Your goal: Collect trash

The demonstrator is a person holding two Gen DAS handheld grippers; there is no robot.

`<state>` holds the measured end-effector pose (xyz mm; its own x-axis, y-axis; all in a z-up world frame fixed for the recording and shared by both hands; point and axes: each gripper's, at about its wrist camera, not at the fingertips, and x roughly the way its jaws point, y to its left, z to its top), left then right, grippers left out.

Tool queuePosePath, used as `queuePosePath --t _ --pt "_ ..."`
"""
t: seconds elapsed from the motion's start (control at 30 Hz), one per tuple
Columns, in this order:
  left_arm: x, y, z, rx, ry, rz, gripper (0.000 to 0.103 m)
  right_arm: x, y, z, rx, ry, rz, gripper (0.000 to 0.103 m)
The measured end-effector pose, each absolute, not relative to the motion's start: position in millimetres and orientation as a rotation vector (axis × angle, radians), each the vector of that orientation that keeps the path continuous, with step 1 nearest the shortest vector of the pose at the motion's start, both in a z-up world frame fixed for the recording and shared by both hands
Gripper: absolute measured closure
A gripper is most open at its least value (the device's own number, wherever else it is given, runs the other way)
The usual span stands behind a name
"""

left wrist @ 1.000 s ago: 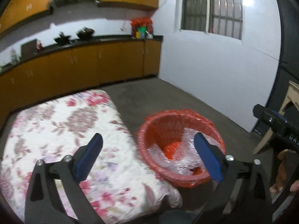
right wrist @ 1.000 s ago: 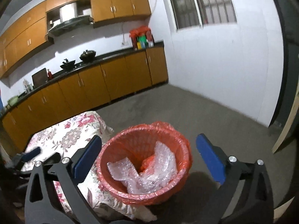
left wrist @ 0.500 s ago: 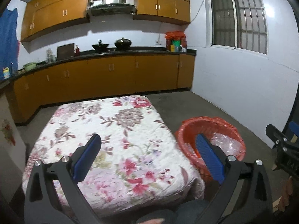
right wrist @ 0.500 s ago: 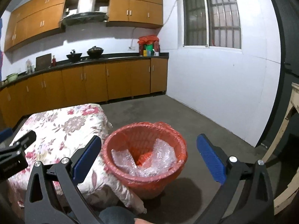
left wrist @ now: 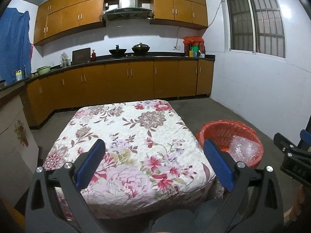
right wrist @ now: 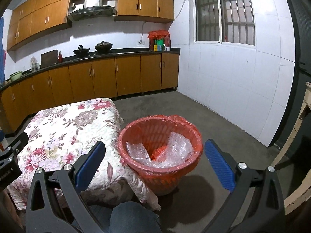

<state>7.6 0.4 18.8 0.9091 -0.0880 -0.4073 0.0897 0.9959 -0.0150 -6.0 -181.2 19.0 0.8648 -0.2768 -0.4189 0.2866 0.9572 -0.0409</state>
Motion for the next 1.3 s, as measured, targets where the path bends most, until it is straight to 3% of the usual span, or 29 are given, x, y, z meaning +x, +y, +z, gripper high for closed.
queuePosePath --t 1.3 --pt "-10 14 5 -0.024 0.459 -0.039 0.004 -12 -174 3 0.037 0.491 -0.299 0.002"
